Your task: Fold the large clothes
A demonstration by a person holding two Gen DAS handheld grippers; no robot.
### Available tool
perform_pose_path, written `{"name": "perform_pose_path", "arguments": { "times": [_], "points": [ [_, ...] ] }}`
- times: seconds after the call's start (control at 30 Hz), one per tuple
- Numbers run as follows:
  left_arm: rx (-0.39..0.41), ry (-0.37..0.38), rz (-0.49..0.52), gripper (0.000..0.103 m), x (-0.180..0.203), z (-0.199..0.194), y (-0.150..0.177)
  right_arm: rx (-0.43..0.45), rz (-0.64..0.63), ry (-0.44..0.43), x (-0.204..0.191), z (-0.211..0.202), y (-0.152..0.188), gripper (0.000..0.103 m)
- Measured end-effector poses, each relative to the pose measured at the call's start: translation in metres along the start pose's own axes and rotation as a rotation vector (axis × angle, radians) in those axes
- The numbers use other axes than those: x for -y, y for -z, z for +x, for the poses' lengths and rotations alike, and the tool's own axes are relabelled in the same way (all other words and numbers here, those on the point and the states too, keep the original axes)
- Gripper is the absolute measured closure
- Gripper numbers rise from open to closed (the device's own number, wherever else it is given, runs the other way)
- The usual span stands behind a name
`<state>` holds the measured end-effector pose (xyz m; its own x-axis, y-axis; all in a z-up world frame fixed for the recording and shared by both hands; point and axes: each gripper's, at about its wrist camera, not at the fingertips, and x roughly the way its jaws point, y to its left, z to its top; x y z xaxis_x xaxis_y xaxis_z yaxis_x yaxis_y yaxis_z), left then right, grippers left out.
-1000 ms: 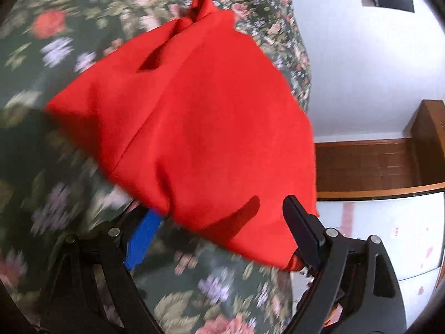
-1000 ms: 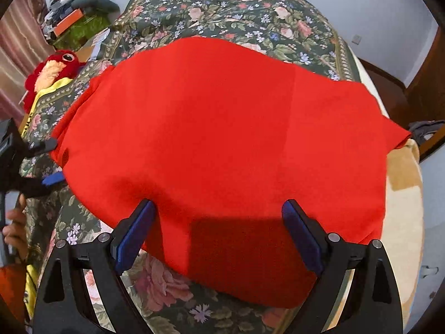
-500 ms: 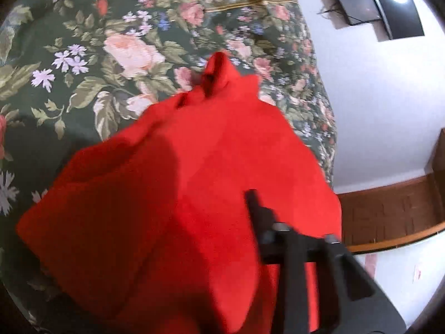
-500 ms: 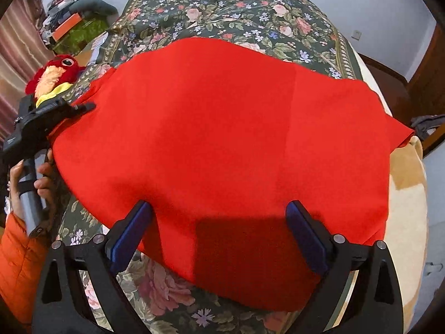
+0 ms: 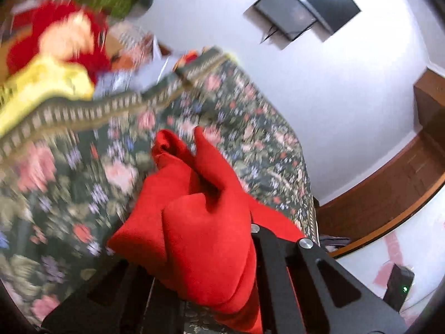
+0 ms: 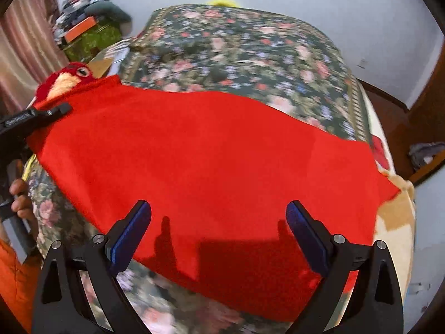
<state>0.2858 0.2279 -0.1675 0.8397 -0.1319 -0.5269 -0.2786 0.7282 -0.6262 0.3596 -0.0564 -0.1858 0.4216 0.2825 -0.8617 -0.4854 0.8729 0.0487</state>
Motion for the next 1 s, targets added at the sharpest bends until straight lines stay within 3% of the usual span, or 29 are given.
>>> {"name": "perform_pose_path", "arguments": {
  "times": [0.2,0.3,0.43,0.63,0.73,0.83,1.0],
  "points": [
    [0.108,-0.029,0.1,0.1,0.027,-0.039,-0.017,-0.114,-0.086,-0.11,-0.047,0.046,-0.003,0.006],
    [0.11,-0.046,0.185,0.099,0.044,-0.045,-0.019,-0.157,-0.107,-0.154,-0.058,0.063,-0.001,0.006],
    [0.109,-0.06,0.261,0.099,0.067,-0.042,-0.015,-0.148,-0.128,-0.168,-0.056,0.058,0.0,0.006],
    [0.05,0.04,0.293,0.1,0.114,-0.028,-0.003,-0.06,0.035,-0.149,0.01,0.012,0.011,0.006],
    [0.012,0.084,0.346,0.1,0.153,-0.013,0.015,-0.002,0.128,-0.059,0.053,-0.013,0.024,0.006],
    [-0.054,0.142,0.369,0.1,0.19,0.008,0.045,0.052,0.184,0.059,0.088,-0.033,0.035,0.006],
    [-0.22,0.207,0.453,0.099,0.241,0.052,0.113,0.054,0.26,0.106,0.135,-0.053,0.06,0.006]
  ]
}}
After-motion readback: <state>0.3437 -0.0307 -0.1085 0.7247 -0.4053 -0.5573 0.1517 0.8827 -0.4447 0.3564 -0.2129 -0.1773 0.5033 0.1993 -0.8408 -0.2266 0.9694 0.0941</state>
